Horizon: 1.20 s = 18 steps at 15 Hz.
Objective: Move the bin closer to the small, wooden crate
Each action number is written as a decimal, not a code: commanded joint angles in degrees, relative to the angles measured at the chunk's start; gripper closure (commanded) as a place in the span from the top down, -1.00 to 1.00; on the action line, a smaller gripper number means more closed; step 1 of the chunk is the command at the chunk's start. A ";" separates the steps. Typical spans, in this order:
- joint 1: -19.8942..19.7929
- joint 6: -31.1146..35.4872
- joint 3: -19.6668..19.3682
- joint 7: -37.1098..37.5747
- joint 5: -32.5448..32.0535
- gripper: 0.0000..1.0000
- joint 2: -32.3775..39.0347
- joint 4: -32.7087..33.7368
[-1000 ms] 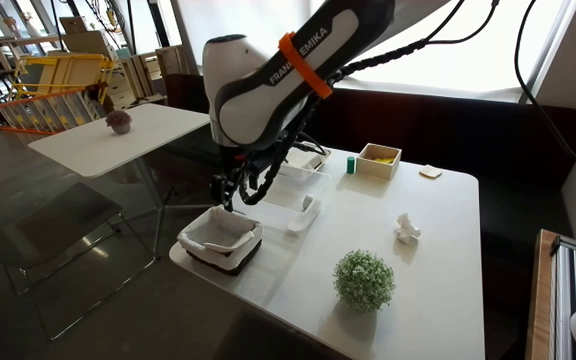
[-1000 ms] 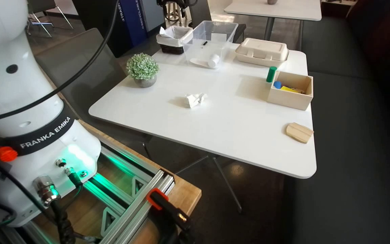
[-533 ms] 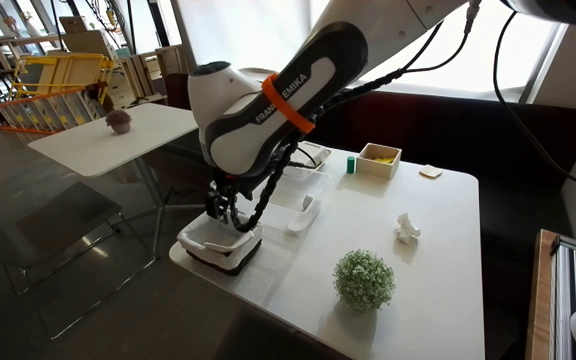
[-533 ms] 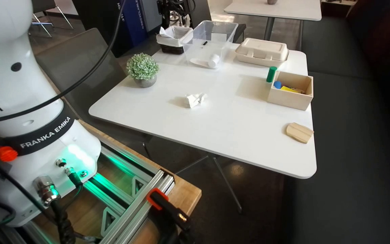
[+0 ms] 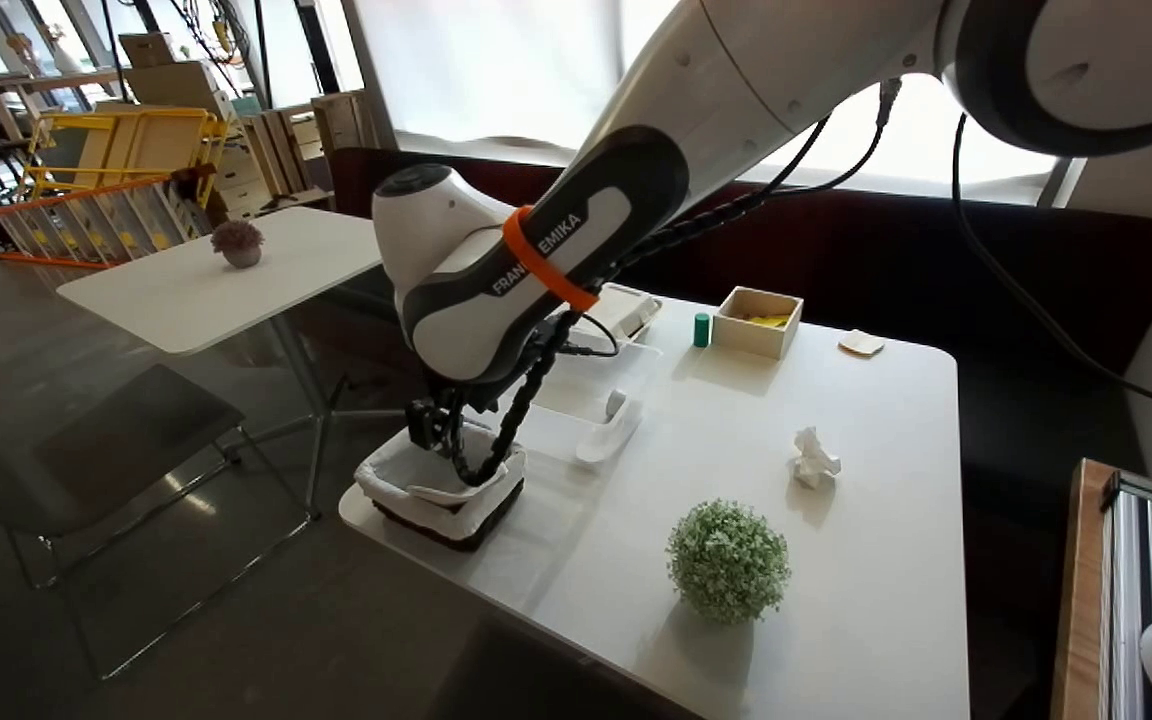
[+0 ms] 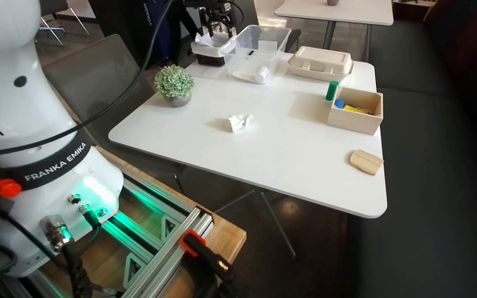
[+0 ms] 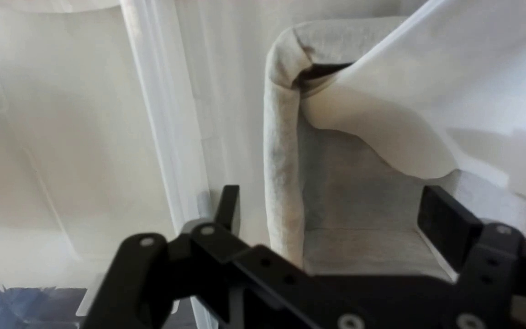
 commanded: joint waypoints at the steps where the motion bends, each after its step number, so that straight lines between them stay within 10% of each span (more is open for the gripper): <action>1: 0.44 -0.21 -0.75 0.17 -0.25 1.00 4.57 5.42; 7: 0.03 0.07 -1.03 -0.27 -0.04 1.00 8.59 9.65; 8: 0.04 0.28 -1.25 -0.24 -0.15 0.57 9.16 10.22; 18: -0.27 -1.37 -1.58 -0.63 0.28 -0.91 11.39 13.34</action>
